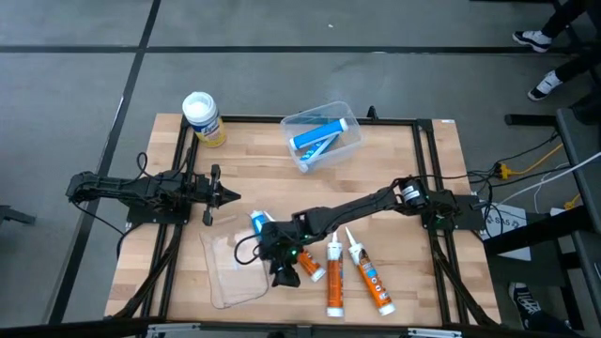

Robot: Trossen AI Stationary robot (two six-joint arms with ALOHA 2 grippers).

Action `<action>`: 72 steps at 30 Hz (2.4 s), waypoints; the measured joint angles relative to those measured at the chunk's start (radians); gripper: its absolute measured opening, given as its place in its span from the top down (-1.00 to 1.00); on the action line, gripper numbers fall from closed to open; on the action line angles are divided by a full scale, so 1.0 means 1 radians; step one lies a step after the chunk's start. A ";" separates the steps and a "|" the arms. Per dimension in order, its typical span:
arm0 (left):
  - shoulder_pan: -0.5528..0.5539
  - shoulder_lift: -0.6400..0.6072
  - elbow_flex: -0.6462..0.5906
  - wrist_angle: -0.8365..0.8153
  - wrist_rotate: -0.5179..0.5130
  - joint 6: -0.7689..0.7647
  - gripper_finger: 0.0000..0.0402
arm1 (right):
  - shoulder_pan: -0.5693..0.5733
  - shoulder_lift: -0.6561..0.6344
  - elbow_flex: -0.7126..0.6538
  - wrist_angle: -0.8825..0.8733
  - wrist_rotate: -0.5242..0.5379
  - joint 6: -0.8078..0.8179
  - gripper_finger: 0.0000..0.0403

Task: Pick & place silicon tubes, Sealant and Lysol wipes
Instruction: Put the blue sealant into the white bin

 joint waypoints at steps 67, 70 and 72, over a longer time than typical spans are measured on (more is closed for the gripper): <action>0.000 0.000 0.000 0.000 0.000 0.000 0.94 | -0.183 -0.099 -0.001 -0.635 0.774 -0.218 -0.12; 0.000 0.000 0.000 0.000 0.000 0.000 0.96 | -0.206 -0.114 -0.001 -0.670 0.773 -0.246 -0.12; 0.000 0.000 0.000 0.000 0.000 0.000 0.96 | -0.215 -0.125 -0.001 -0.687 0.775 -0.261 -0.14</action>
